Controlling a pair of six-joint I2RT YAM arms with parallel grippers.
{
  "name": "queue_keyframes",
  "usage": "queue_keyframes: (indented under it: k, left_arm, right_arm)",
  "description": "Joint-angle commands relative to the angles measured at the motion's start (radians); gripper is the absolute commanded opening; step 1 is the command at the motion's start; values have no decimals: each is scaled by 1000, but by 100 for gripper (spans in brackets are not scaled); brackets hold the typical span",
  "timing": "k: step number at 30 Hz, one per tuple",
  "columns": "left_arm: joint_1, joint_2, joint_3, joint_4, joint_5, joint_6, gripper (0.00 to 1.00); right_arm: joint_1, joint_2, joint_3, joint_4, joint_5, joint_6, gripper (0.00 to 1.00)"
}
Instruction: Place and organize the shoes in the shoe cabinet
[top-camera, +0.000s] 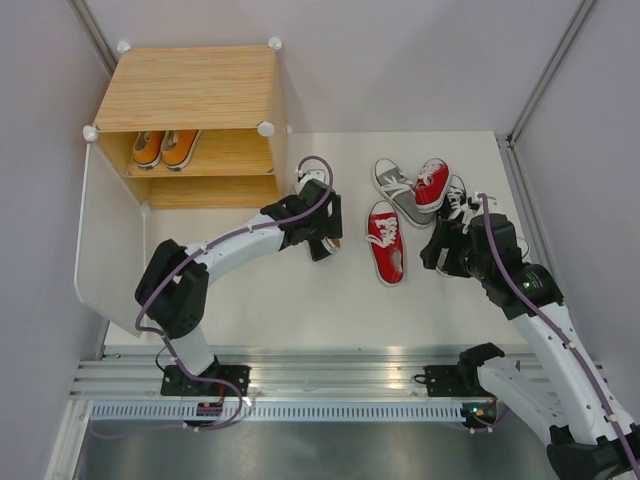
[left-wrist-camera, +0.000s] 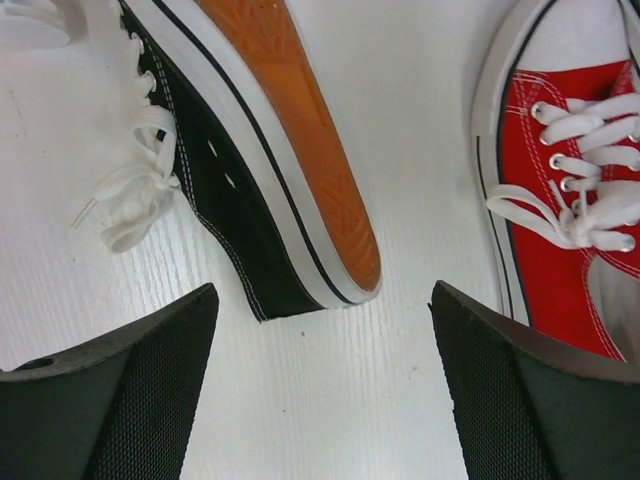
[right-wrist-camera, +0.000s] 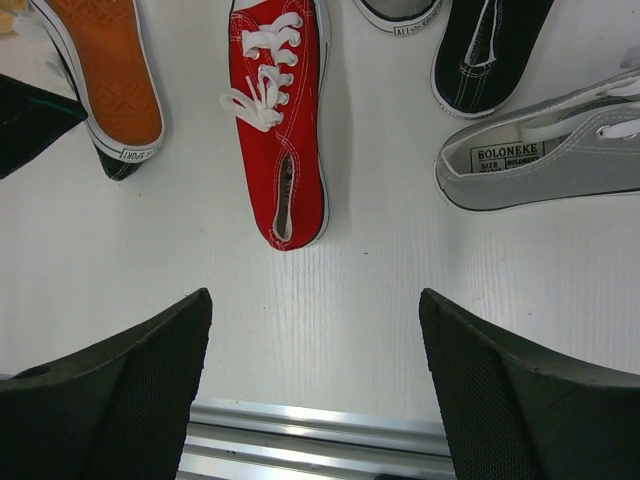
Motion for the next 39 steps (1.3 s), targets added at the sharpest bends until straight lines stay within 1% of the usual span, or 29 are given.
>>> queue_keyframes:
  k: [1, 4, 7, 11, 13, 14, 16, 17, 19, 20, 23, 26, 29, 30, 33, 36, 39]
  left_arm:
    - [44, 37, -16, 102, 34, -57, 89]
    - [61, 95, 14, 105, 72, -59, 88]
    - [62, 154, 37, 111, 96, -59, 84]
    - [62, 215, 62, 107, 120, -65, 77]
    - [62, 235, 72, 100, 131, -60, 72]
    - [61, 237, 79, 79, 132, -50, 64]
    - [61, 225, 94, 56, 114, -30, 53]
    - [61, 215, 102, 27, 103, -19, 41]
    - [61, 195, 111, -7, 45, 24, 29]
    - [61, 174, 120, -22, 24, 44, 22]
    - [59, 125, 131, -94, -79, 143, 14]
    - [58, 91, 135, -169, -201, 245, 13]
    - [36, 77, 122, -228, -271, 317, 13]
    - [10, 77, 116, -242, -320, 343, 14]
    - [-43, 92, 96, -254, -395, 368, 15]
    - [-140, 152, 105, -275, -414, 363, 18]
    - [-195, 227, 143, -292, -378, 343, 23]
  right_arm:
    - [6, -29, -9, -4, -6, 8, 88]
    - [5, -44, -17, -17, 5, 12, 88]
    - [5, -50, -18, -25, 10, 17, 88]
    - [5, -60, -12, -37, 17, 17, 89]
    - [6, -64, -5, -50, 22, 17, 88]
    - [5, -70, -3, -54, 22, 14, 88]
    - [5, -79, 6, -71, 27, 8, 89]
    - [5, -84, 8, -80, 30, 8, 89]
    - [5, -95, 11, -85, 36, 5, 88]
    - [5, -96, 11, -88, 36, 3, 88]
    - [6, -96, 15, -91, 33, -2, 89]
    - [5, -93, 17, -84, 25, -5, 89]
    - [5, -93, 9, -71, 16, -8, 89]
    - [5, -89, 3, -68, 11, -9, 89]
    - [6, -84, -9, -54, -2, -14, 88]
    - [5, -78, -12, -42, -21, -15, 89]
    - [5, -72, -6, -42, -35, -15, 89]
